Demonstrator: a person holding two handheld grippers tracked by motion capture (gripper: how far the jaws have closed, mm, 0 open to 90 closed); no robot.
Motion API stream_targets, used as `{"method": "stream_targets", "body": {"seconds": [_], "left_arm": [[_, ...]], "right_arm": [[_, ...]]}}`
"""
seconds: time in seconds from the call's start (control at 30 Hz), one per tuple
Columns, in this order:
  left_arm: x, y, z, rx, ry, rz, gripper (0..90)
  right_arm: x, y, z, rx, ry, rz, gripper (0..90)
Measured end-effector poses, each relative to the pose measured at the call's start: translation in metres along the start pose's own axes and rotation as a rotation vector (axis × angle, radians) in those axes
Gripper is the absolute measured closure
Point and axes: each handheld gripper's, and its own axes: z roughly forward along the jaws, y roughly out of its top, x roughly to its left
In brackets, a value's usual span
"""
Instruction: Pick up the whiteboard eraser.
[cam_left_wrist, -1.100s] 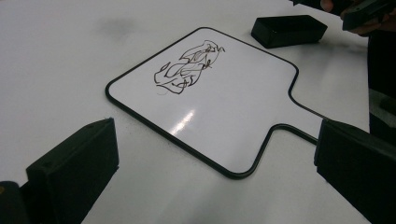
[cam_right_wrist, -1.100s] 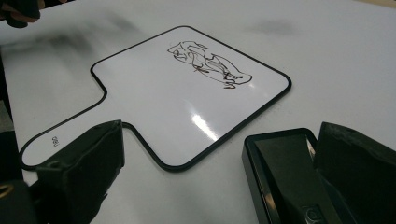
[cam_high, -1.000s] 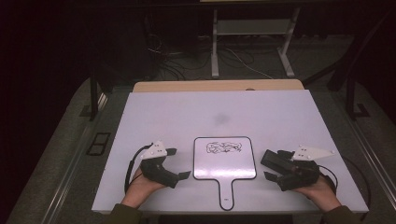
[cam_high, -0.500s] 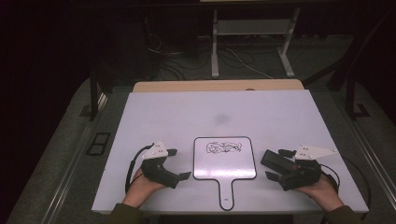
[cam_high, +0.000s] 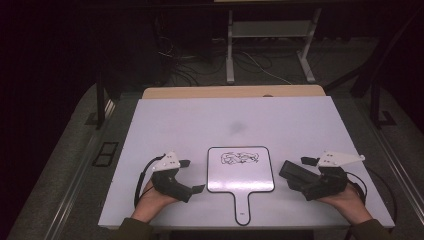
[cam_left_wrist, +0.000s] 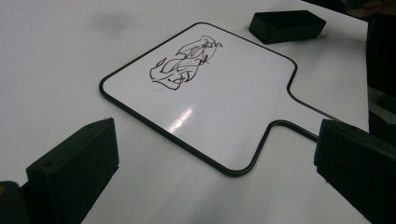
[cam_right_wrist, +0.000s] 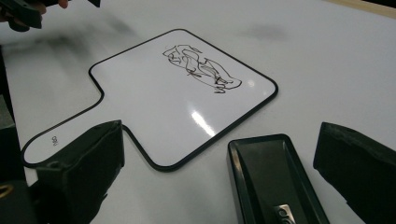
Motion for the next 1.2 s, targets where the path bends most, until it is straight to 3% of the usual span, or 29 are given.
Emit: {"method": "stream_targets", "body": {"seconds": [0.1,0.4,1.2], "left_arm": [[0.0,0.0,0.0,-0.001,-0.001,0.0,0.0],[0.0,0.0,0.001,0.004,0.006,-0.006,0.0],[0.002,0.001,0.0,-0.009,-0.006,-0.009,0.0]], "right_arm": [[-0.002,0.002,-0.002,0.006,-0.016,0.0,0.6],[-0.01,0.006,0.0,0.034,-0.006,-0.017,0.7],[-0.034,0.019,0.004,0.045,0.014,-0.02,0.7]]}}
